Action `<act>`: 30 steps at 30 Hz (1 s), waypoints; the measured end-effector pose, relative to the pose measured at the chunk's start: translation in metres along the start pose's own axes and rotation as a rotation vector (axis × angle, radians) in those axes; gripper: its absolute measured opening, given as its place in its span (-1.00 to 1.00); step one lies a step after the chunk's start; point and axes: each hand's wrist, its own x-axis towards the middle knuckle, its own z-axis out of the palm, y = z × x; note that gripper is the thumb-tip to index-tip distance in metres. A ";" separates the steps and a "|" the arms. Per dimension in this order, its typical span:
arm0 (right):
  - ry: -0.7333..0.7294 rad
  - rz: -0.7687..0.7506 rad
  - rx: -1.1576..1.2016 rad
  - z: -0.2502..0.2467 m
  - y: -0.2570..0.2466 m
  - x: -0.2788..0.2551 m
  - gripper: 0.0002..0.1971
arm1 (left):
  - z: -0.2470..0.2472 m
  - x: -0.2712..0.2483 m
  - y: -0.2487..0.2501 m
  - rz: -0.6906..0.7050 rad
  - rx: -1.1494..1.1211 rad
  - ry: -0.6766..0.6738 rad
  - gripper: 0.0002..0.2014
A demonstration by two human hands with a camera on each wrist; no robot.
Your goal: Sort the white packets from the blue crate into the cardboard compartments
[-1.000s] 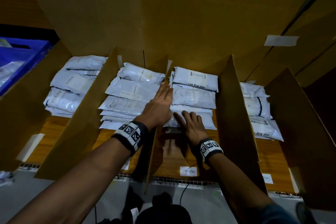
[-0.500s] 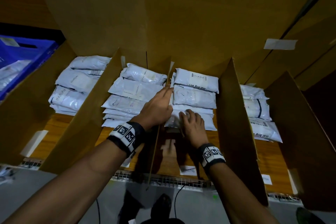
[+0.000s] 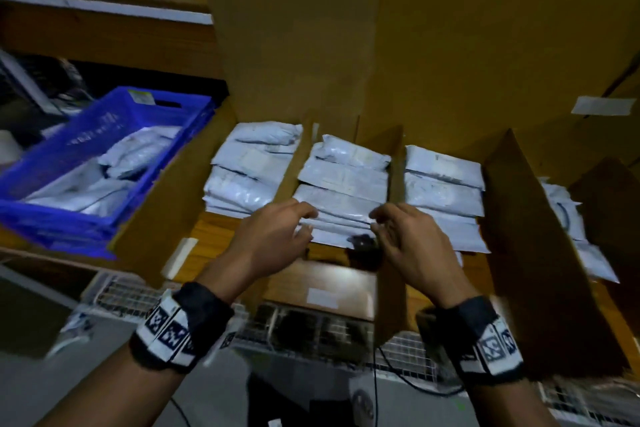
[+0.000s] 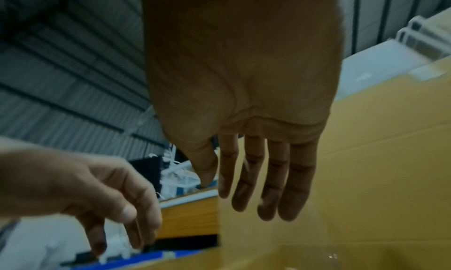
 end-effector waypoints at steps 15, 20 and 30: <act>-0.177 -0.177 0.140 0.155 -0.302 0.095 -0.69 | -0.098 -0.145 -0.331 -0.445 0.205 0.106 -0.40; -0.264 -0.215 0.094 0.208 -0.337 0.156 -0.62 | -0.108 -0.151 -0.356 -0.299 0.289 -0.007 -0.54; -0.640 -0.197 -0.339 0.260 -0.351 0.271 -0.14 | -0.164 -0.109 -0.402 -0.191 0.203 -0.336 -0.71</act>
